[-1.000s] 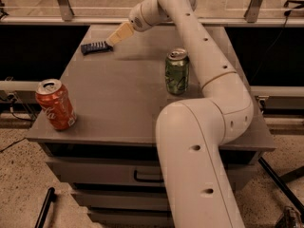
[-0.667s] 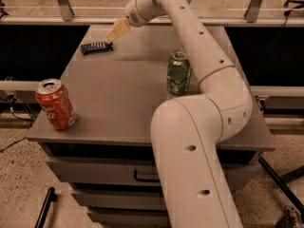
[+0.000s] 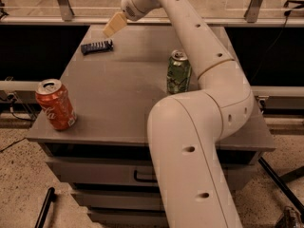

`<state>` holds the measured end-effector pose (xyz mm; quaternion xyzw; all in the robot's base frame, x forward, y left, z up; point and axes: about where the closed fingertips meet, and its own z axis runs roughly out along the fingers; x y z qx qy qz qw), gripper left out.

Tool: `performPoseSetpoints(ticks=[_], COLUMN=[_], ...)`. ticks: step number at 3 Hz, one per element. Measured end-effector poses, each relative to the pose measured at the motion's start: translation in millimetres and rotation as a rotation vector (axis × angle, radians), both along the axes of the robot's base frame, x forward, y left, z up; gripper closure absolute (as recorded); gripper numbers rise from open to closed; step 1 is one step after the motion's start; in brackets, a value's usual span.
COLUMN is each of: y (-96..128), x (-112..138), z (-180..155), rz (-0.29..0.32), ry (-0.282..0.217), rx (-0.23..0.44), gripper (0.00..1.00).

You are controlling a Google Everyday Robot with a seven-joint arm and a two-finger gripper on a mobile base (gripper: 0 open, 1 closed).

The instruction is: Move rxbar blueberry near coke can

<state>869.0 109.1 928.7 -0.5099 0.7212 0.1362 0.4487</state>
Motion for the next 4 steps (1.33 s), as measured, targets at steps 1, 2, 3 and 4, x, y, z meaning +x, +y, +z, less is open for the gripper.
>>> performPoseSetpoints(ticks=[1, 2, 3, 4], y=[17, 35, 43, 47], x=[-9, -20, -26, -31], z=[3, 1, -10, -25], rz=[0.038, 0.076, 0.089, 0.092], ry=[-0.019, -0.040, -0.033, -0.002], rx=[-0.059, -0.161, -0.242, -0.272], gripper=[0.00, 0.00, 0.00, 0.00])
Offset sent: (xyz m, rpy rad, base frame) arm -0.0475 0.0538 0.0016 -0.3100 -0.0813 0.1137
